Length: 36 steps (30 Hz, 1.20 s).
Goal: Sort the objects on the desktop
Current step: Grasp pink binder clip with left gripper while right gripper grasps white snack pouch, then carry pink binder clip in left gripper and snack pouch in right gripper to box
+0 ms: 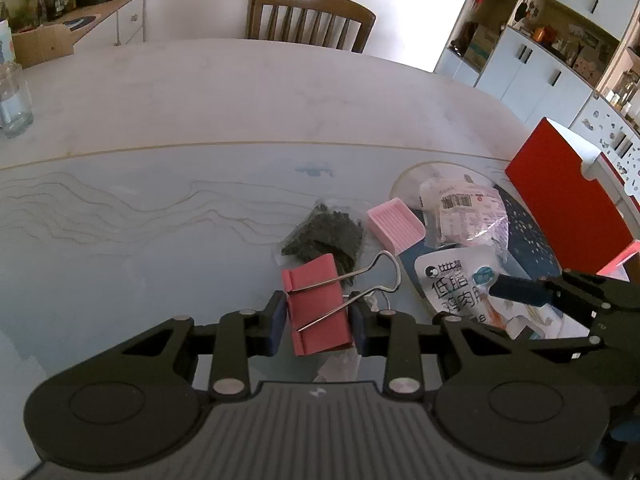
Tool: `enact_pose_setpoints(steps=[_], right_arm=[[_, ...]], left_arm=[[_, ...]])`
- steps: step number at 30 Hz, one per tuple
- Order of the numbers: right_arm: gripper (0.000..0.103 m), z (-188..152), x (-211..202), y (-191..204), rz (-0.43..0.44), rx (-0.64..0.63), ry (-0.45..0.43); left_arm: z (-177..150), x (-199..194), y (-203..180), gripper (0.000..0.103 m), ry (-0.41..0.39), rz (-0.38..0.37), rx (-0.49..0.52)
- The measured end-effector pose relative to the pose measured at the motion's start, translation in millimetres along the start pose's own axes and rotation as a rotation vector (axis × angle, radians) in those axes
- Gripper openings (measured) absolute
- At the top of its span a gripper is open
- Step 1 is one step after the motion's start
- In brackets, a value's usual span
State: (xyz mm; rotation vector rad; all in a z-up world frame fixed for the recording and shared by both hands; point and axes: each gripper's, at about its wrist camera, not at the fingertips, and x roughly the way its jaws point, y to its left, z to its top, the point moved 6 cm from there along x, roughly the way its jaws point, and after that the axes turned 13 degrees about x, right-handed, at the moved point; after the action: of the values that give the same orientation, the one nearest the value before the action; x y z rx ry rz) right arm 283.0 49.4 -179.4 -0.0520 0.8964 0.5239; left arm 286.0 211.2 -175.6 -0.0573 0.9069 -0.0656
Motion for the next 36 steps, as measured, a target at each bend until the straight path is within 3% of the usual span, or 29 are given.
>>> enact_pose_setpoints(steps=[15,36], right_arm=[[0.06,-2.6,-34.8,-11.7,-0.002,0.042,-0.029],[0.06,12.8,-100.4,-36.0,0.007,0.116,-0.1]], left_arm=[[-3.9,-33.6,-9.3,0.032,-0.044,0.005,-0.017],[8.4,-77.1,-57.3,0.032,-0.099,-0.021,0.0]])
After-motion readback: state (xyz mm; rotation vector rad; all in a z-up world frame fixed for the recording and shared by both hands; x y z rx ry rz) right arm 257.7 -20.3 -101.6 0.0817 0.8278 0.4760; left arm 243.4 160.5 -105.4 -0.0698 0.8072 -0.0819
